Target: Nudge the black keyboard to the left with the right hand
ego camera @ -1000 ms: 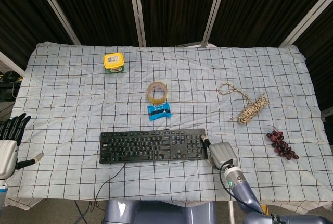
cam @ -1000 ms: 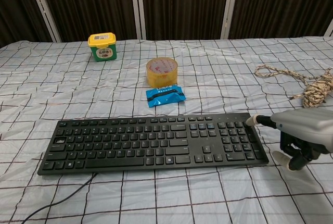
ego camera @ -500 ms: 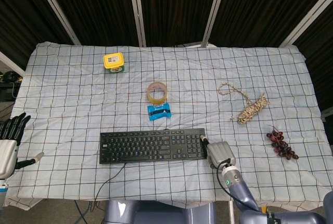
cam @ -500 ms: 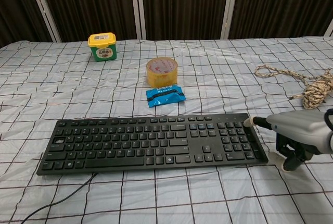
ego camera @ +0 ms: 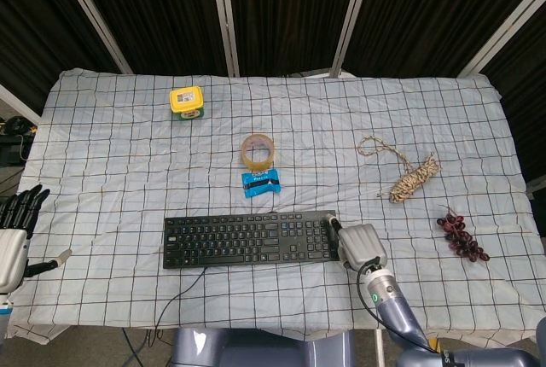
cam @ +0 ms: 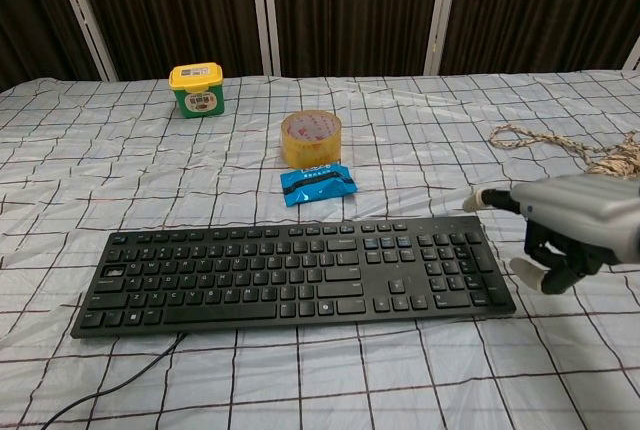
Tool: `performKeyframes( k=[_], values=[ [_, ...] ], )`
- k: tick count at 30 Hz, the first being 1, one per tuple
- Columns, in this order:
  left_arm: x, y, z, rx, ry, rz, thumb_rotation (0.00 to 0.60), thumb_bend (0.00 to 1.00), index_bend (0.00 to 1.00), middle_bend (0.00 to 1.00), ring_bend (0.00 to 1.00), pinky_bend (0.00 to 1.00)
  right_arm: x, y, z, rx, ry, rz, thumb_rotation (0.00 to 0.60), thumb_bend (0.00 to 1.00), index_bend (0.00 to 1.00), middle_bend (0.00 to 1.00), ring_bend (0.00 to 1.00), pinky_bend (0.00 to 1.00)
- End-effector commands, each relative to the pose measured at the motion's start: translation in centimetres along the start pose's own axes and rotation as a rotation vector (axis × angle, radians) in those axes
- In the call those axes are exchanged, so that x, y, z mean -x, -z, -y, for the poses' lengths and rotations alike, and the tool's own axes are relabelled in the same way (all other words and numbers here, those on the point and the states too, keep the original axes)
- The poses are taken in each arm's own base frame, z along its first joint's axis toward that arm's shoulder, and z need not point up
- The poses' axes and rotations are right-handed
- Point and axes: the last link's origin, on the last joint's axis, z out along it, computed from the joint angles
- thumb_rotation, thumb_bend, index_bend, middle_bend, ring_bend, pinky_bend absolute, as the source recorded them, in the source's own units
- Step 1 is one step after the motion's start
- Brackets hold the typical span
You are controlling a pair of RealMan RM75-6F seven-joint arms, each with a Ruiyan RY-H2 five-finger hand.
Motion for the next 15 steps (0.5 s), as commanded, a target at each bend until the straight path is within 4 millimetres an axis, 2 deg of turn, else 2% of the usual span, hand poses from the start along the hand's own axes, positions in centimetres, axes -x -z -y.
performKeyframes(
  k=[1,3,5,7,11,13,15],
  values=[
    [0.0,0.0,0.0,0.002,-0.001,0.0,0.6,0.0,0.0,0.0,0.0,0.0,-1.9,1.4,-1.4,0.002,-0.008,-0.1,0.6,0.46,0.09,0.77,0.74,0.65],
    [0.0,0.1,-0.1,0.008,-0.004,-0.002,0.6,0.0,0.0,0.0,0.0,0.0,-2.9,3.6,-3.1,-0.001,0.004,-0.153,0.6,0.43,0.09,0.65,0.62,0.59],
    [0.0,0.1,-0.1,0.009,-0.006,-0.003,0.6,0.0,0.0,0.0,0.0,0.0,-3.0,4.6,-4.0,-0.017,0.004,-0.175,0.6,0.38,0.08,0.48,0.45,0.55],
    [0.0,0.1,-0.2,0.012,-0.008,-0.004,0.6,0.0,0.0,0.0,0.0,0.0,-3.2,5.5,-4.8,-0.029,-0.002,-0.205,0.6,0.34,0.08,0.35,0.31,0.52],
    [0.1,0.2,-0.3,0.018,-0.015,-0.003,0.6,0.0,0.0,0.0,0.0,0.0,-3.4,7.9,-6.9,-0.059,-0.042,-0.282,0.6,0.28,0.04,0.14,0.07,0.3],
    [0.1,0.3,-0.3,0.02,-0.019,-0.003,0.6,0.0,0.0,0.0,0.0,0.0,-3.5,9.5,-8.6,-0.06,-0.037,-0.335,0.6,0.24,0.02,0.06,0.01,0.23],
    [0.1,0.3,-0.3,0.02,-0.022,-0.003,0.6,0.0,0.0,0.0,0.0,0.0,-3.3,10.4,-10.1,-0.054,0.006,-0.374,0.6,0.19,0.0,0.01,0.0,0.14]
  ],
)
